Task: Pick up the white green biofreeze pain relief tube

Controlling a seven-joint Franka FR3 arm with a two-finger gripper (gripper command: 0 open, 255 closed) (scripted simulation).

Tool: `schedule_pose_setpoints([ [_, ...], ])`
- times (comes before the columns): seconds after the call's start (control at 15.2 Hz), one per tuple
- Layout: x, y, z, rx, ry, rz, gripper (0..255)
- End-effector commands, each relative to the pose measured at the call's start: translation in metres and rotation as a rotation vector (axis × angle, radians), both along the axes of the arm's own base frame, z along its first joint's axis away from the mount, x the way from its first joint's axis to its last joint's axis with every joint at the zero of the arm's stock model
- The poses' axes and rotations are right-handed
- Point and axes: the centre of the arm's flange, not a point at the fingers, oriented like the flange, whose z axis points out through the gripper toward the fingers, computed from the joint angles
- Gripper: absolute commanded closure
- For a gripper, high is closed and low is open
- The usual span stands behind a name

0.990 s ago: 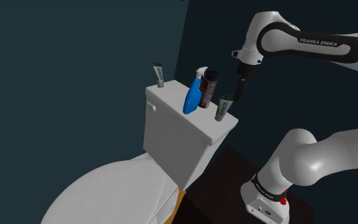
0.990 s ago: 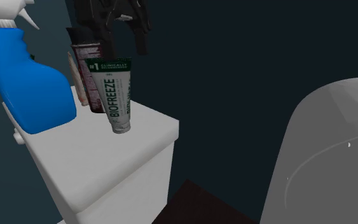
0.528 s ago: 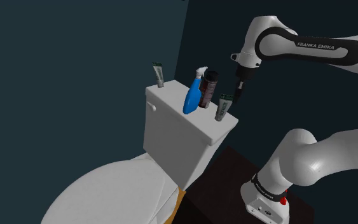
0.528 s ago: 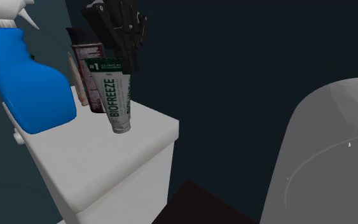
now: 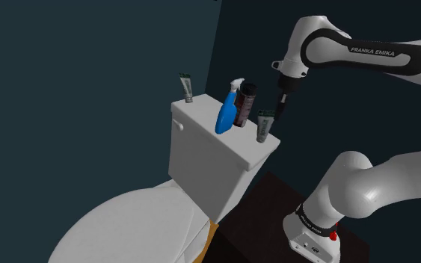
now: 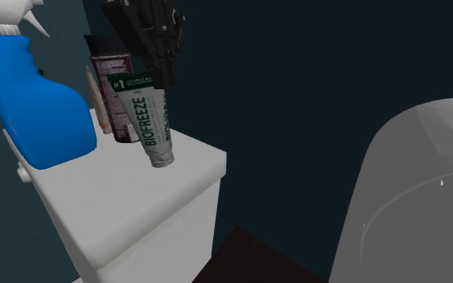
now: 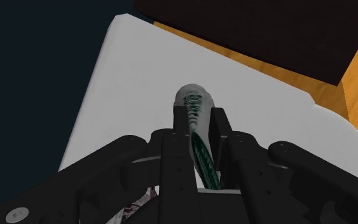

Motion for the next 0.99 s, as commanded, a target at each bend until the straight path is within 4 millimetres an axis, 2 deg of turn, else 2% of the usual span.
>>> schedule_pose_setpoints([
  [0.0, 0.000, 0.000, 0.009, 0.000, 0.000, 0.000, 255],
  [0.79, 0.000, 0.000, 0.072, 0.000, 0.000, 0.000, 255],
  [0.92, 0.000, 0.000, 0.073, 0.000, 0.000, 0.000, 255],
])
